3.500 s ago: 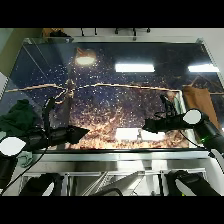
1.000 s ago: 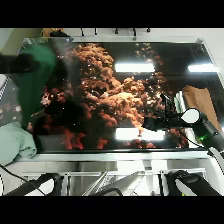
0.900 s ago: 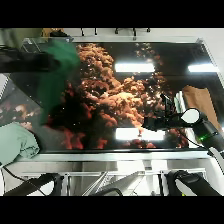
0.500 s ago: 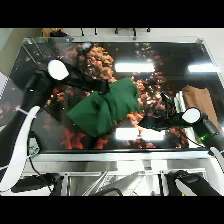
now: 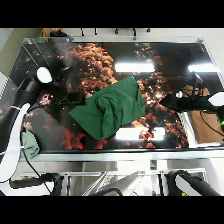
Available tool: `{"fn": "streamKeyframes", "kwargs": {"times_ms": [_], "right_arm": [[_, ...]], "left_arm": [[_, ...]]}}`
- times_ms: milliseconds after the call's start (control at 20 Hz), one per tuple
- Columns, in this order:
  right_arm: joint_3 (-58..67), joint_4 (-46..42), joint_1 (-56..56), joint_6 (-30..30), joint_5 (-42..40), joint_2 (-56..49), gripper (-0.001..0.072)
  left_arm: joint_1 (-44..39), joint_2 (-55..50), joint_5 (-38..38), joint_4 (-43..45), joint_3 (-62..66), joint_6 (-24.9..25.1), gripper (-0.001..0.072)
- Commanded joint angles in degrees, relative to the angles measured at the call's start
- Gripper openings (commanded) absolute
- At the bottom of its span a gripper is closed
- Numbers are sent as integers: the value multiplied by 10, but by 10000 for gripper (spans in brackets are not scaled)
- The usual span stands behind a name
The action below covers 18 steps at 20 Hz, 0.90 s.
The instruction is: Fold the shirts.
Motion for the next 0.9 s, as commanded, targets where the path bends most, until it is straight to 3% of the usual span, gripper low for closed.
{"fn": "streamKeyframes", "kwargs": {"times_ms": [0, 100, 250, 350, 750, 800, 850], "right_arm": [[12, 51, -52, -68, -8, -89, 552], [12, 137, -50, -137, -24, -158, 552], [18, 282, -30, -256, -70, -251, 552], [43, 325, -1, -306, -101, -305, 551], [247, 325, 102, -313, -145, -489, 551], [270, 325, 103, -313, -145, -506, 551], [289, 325, 103, -313, -145, -520, 551]], "left_arm": [[101, 17, 33, -1, -131, 9, 680], [131, 17, 71, -27, -183, 25, 680], [139, 13, 172, -137, -230, 69, 680], [125, -5, 216, -165, -231, 76, 680], [53, -112, 262, -164, -139, 75, 651], [53, -117, 261, -164, -131, 75, 632], [55, -121, 262, -164, -127, 75, 414]]}}
